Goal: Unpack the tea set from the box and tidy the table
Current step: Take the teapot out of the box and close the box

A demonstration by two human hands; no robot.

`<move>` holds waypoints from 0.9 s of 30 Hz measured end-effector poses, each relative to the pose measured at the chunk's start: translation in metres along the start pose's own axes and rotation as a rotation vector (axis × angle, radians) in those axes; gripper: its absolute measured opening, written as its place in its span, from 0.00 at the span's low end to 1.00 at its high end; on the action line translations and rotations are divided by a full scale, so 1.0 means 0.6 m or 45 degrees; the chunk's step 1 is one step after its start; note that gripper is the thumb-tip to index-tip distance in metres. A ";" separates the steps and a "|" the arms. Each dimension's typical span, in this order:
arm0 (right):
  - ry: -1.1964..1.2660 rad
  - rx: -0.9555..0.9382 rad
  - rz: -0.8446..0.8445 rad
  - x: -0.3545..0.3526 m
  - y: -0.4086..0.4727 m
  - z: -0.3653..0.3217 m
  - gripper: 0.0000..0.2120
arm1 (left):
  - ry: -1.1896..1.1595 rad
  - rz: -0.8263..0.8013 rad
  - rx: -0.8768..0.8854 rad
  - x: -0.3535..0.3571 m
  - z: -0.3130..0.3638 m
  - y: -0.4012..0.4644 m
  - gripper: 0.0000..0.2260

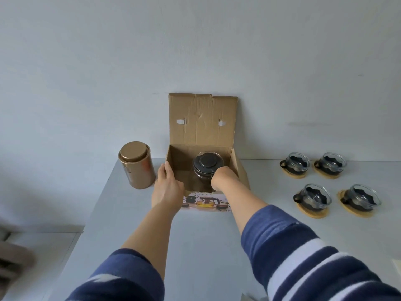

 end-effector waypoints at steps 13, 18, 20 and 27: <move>0.210 -0.271 0.063 -0.078 -0.022 0.008 0.06 | 0.073 0.003 -0.014 -0.003 0.008 0.003 0.28; 0.450 -0.301 -0.004 -0.203 -0.059 0.027 0.13 | 0.083 -0.010 -0.042 -0.001 0.010 0.005 0.29; 0.477 -0.235 0.029 -0.246 -0.063 0.045 0.12 | 0.079 -0.008 -0.047 0.001 0.008 0.007 0.28; 0.455 -0.090 0.290 -0.271 -0.002 0.151 0.11 | 0.062 0.027 -0.044 0.010 0.006 0.009 0.28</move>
Point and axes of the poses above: each hand's wrist, its own y-axis towards the middle knuckle, its own x-axis out of the palm, z = x × y, the point moved 1 cm from there along y, towards the middle knuckle, and after that the axes turned 8 degrees about y, right-handed, at the moved point
